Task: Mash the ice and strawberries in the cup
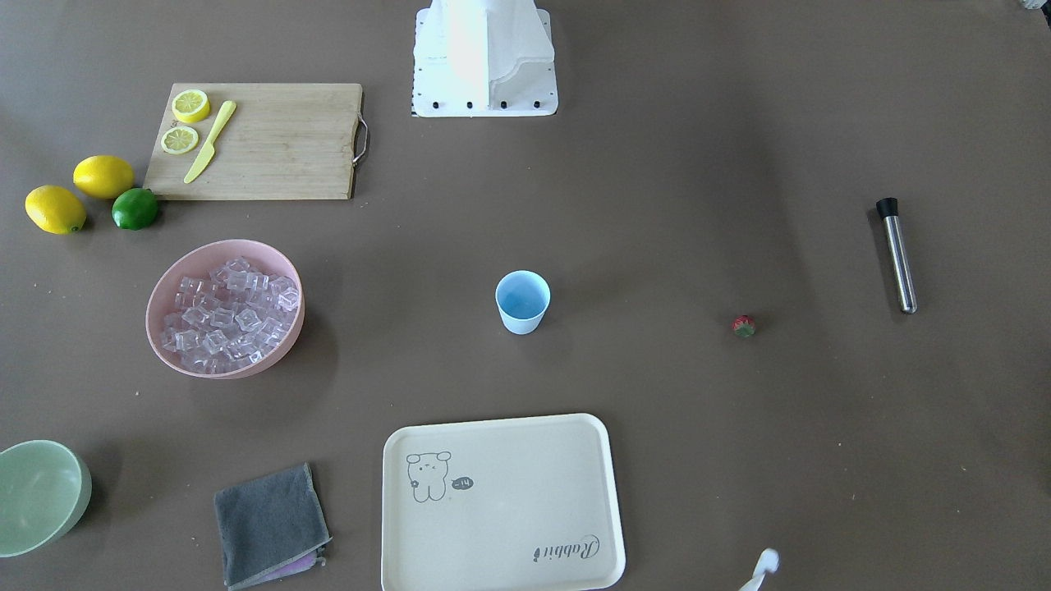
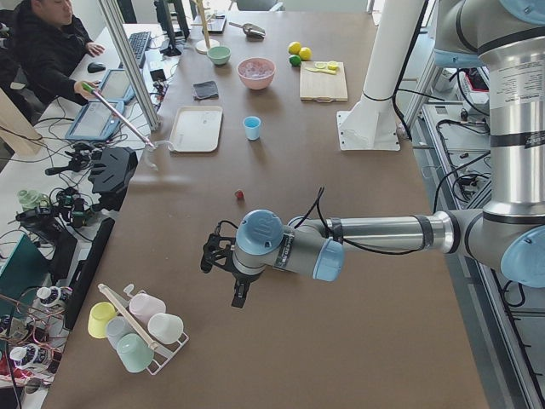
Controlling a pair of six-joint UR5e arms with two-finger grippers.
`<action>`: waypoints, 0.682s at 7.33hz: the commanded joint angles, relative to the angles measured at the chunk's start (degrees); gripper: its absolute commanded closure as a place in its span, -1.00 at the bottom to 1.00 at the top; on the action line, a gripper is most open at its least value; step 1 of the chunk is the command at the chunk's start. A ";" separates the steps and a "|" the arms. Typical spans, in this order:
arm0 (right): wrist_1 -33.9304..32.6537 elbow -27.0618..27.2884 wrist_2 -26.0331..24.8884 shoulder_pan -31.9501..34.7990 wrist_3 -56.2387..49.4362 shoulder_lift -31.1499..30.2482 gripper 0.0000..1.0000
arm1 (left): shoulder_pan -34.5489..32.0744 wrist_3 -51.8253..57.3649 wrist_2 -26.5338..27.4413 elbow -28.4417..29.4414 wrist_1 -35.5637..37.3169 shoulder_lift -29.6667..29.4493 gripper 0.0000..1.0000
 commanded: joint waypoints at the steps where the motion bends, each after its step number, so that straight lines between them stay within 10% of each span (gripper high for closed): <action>1: -0.09 0.05 -0.09 0.00 0.00 0.09 -0.99 | 0.00 -0.17 -0.08 0.02 0.09 -0.12 -0.97; 5: -0.44 -0.04 0.08 -0.44 0.00 0.00 -0.99 | 0.00 0.00 0.01 0.37 0.00 0.32 -0.97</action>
